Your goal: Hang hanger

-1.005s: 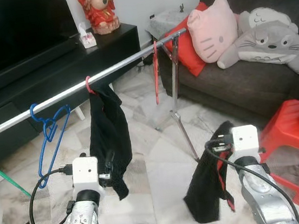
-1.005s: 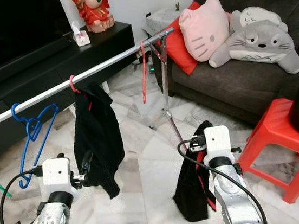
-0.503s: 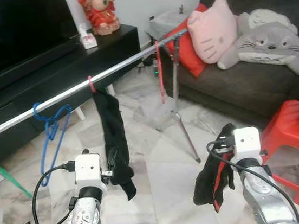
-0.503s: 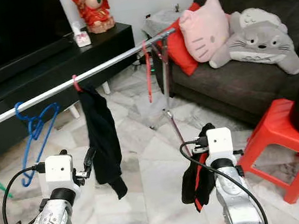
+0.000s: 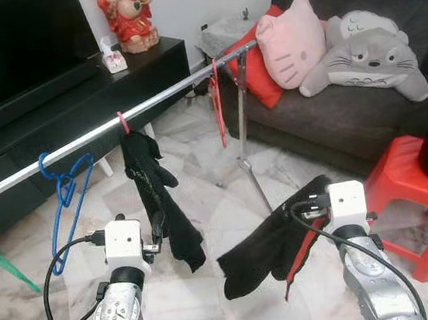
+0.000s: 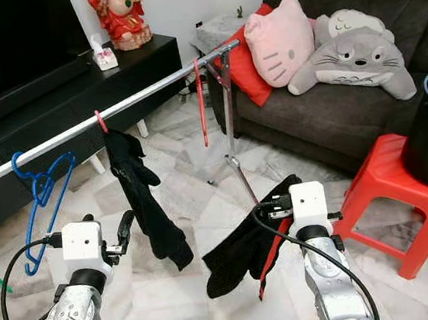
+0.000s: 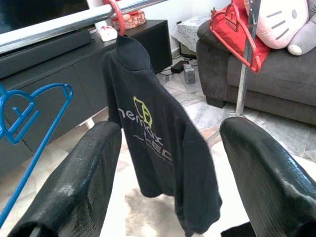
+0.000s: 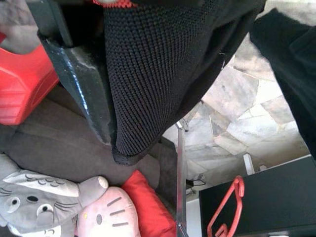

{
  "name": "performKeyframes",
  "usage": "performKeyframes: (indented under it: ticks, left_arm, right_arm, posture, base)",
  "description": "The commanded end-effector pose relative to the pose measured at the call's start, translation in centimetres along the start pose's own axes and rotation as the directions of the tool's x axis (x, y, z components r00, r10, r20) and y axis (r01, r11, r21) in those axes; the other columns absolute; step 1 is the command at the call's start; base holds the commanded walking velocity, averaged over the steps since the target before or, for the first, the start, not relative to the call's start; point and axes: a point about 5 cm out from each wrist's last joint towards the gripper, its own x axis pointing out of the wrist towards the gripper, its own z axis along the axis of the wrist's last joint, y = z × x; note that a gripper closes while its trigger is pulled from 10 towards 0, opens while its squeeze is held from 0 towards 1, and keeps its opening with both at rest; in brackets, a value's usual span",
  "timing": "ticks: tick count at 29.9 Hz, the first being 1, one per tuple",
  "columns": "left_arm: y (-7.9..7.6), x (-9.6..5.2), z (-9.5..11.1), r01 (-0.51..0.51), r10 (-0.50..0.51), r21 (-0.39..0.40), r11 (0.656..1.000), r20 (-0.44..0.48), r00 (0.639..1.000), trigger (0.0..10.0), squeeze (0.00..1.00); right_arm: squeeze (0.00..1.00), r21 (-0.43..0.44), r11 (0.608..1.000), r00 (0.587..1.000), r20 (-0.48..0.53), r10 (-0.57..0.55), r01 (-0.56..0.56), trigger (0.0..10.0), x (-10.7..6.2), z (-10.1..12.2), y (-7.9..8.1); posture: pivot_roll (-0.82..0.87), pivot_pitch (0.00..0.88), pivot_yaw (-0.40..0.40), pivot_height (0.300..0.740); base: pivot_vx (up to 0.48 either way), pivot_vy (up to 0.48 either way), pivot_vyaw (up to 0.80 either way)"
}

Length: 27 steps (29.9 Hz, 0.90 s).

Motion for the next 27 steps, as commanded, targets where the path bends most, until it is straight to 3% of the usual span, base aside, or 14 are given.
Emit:
performKeyframes:
  ticks: [1,11,18,27]
  left_arm:
    - [0.16,0.08,0.02,0.0,0.0,-0.001,1.0,-0.008,1.0,10.0,0.0]
    - [0.25,0.01,0.11,-0.004,0.004,0.002,1.0,-0.005,1.0,10.0,0.0]
    - [0.23,-0.05,0.11,-0.004,0.004,-0.001,1.0,-0.006,1.0,10.0,0.0]
    - [0.26,-0.03,0.12,-0.003,0.003,-0.002,1.0,-0.007,1.0,10.0,0.0]
  right_arm:
    - [0.0,0.012,1.0,0.999,0.033,0.0,0.0,10.0,0.35,0.67,0.13]
    - [0.0,0.008,1.0,1.0,0.029,-0.005,0.004,10.0,0.42,0.55,-0.14]
    - [0.0,0.01,1.0,1.0,0.029,-0.004,0.003,10.0,0.42,0.53,-0.1]
    - [0.0,0.011,1.0,1.0,0.024,-0.005,0.004,10.0,0.33,0.37,-0.07]
  posture:
    - [-0.15,0.0,0.07,0.74]
    - [-0.15,0.0,0.071,0.74]
    - [-0.15,0.0,0.072,0.74]
    - [-0.15,0.0,0.073,0.74]
  base:
    - [0.0,0.0,0.0]
    - [0.0,0.111,0.0]
    - [0.0,-0.11,0.0]
    - [0.0,0.287,0.0]
